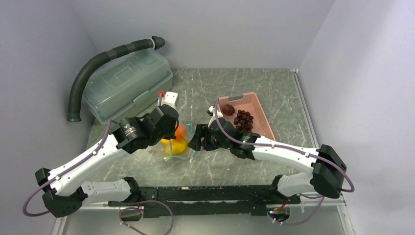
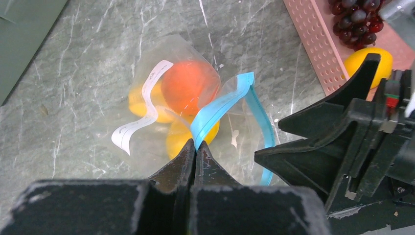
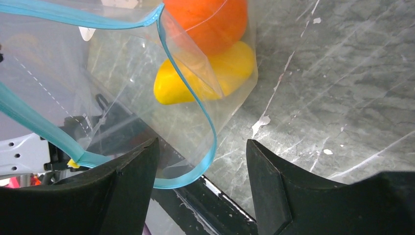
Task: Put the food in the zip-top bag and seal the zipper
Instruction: Adjust the zipper food storage bag at the center of the board.
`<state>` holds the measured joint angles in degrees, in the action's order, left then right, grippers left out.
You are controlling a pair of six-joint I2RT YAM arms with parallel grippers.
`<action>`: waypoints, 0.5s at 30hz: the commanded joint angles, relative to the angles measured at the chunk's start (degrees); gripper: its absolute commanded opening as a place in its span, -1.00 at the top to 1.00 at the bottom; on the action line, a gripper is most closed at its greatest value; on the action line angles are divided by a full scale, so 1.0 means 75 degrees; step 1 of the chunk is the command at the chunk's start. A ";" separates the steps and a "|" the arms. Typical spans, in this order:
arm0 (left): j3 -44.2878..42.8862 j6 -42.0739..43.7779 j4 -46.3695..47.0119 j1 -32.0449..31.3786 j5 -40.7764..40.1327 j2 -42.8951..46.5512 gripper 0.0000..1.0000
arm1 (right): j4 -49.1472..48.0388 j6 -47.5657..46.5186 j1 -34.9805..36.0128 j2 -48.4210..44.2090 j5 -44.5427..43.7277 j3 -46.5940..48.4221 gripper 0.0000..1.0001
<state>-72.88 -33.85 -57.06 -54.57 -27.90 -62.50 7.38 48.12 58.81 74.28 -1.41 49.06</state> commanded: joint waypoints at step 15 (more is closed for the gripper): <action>-0.0373 -0.0035 0.0045 -0.0014 -0.0202 0.0050 0.95 | -0.0492 0.0356 0.0175 0.0381 -0.0254 0.0318 0.47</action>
<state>-73.32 -33.85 -57.10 -54.57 -27.90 -62.89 5.93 50.57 59.83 79.15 -1.21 49.10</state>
